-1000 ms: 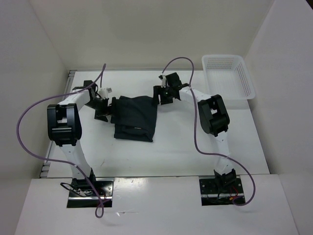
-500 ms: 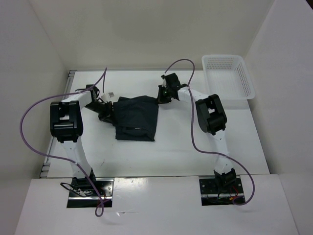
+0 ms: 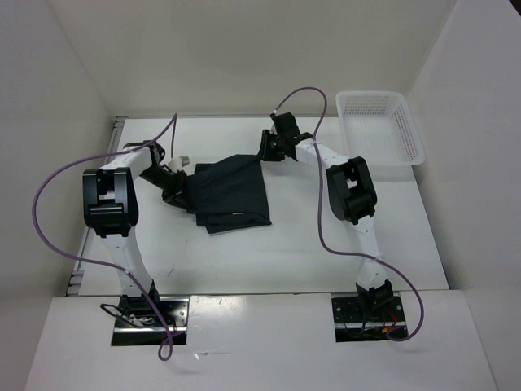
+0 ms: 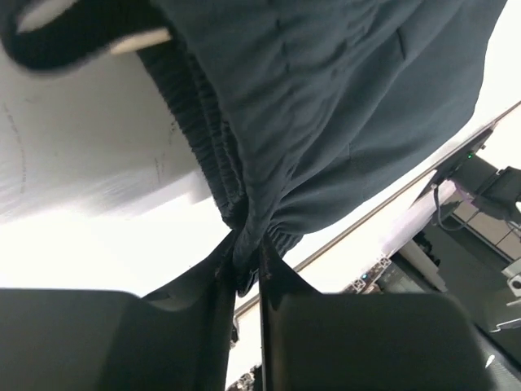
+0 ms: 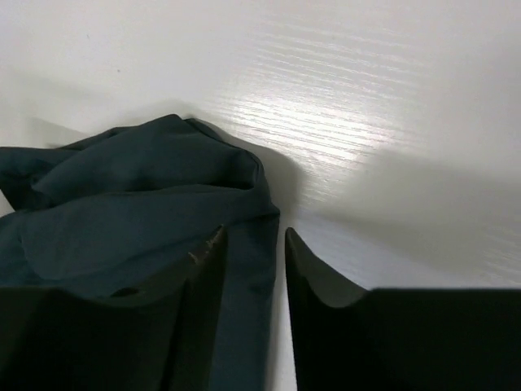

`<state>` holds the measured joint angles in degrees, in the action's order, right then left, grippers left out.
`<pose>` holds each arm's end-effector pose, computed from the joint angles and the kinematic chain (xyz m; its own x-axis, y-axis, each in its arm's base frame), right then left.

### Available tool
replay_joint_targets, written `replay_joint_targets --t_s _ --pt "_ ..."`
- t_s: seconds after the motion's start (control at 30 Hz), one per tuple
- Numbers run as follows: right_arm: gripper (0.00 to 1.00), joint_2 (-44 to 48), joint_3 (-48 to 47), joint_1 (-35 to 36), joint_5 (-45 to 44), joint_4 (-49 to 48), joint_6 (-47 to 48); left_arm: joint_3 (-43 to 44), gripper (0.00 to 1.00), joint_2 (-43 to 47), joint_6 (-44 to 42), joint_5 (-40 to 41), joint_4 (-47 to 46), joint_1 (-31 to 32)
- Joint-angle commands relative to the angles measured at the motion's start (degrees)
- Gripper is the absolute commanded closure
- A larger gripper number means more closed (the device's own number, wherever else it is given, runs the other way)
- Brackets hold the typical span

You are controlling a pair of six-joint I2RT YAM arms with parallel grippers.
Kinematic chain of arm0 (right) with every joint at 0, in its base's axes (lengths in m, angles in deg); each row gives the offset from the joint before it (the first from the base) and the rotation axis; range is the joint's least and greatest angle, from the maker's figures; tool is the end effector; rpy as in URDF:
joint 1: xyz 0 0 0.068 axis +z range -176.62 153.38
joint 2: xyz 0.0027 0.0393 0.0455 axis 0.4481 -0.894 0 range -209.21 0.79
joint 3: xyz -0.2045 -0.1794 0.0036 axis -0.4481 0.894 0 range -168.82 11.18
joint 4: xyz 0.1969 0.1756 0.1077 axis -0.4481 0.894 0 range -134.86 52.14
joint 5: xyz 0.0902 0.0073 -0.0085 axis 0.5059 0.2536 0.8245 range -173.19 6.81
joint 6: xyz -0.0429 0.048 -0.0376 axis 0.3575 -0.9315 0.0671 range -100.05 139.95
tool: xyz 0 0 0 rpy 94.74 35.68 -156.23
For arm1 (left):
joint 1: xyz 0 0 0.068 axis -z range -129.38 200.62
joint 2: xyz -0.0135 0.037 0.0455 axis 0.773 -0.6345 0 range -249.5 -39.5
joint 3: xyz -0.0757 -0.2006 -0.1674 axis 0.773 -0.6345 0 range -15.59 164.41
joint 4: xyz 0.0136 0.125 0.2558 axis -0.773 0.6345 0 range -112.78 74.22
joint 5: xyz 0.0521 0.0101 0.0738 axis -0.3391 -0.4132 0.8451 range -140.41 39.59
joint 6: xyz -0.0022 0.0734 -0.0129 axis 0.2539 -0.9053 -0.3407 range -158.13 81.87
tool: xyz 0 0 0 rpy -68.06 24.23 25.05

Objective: Fold and stack the shorts
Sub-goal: Fold the shorts

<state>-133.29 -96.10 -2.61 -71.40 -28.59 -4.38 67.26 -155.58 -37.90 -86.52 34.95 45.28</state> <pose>0.5154 0.2436 0.1421 -0.7886 0.0902 -0.6082 -0.2302 0.8739 0.4281 0.3942 -0.0001 0.1276 -0.9952 -0.0963 0.0192 -0.0890 0.8030 -0.5893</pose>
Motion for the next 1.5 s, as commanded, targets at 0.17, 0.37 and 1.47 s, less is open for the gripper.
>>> replay_joint_targets --t_s 0.17,0.37,1.47 --pt "0.31 5.9 2.6 -0.3 -5.6 -1.2 8.2 -1.2 0.45 -1.5 -0.2 0.7 -0.6 1.7" --pt "0.34 13.8 7.7 -0.3 -9.3 -1.2 18.7 -3.3 0.07 4.2 -0.2 5.8 -6.7 1.1" --pt "0.75 25.5 41.0 20.6 -3.3 -5.2 34.2 13.6 0.00 -7.3 -0.2 24.9 -27.4 7.2"
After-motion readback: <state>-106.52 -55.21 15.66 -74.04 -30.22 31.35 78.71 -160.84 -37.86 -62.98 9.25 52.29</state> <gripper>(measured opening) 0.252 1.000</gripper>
